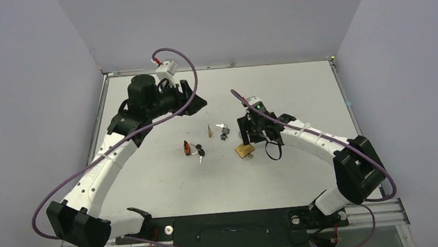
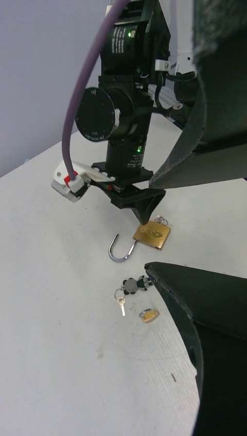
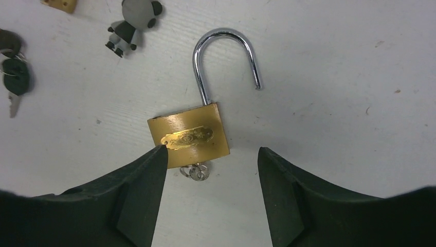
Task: Lock with the key
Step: Pick up the lock from the center of the board.
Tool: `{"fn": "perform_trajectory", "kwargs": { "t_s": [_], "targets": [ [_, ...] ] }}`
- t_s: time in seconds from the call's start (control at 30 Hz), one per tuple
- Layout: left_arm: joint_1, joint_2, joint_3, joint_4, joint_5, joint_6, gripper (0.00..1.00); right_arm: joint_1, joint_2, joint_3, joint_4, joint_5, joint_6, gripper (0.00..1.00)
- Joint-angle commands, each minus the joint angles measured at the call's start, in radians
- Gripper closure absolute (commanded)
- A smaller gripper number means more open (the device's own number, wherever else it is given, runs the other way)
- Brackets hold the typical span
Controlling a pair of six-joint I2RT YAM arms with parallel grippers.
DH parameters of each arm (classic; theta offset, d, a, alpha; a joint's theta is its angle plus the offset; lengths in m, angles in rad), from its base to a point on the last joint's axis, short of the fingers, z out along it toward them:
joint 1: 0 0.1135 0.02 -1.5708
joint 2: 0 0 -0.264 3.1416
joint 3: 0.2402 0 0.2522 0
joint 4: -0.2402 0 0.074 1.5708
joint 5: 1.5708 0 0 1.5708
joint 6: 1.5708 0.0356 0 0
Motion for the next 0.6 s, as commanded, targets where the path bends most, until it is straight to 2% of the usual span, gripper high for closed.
{"fn": "perform_trajectory", "kwargs": {
  "t_s": [0.0,0.23,0.57],
  "targets": [
    [-0.008,-0.067,-0.027,-0.013,-0.076,-0.048,0.48,0.046,0.083,0.005,0.071,0.036,-0.051,0.37],
    [-0.033,-0.123,-0.125,-0.004,-0.098,-0.087,0.47,0.115,0.187,0.027,0.088,0.06,-0.082,0.28],
    [-0.053,-0.158,-0.162,-0.025,-0.108,-0.076,0.46,0.115,0.266,0.039,0.087,0.069,-0.105,0.28]
  ]
}}
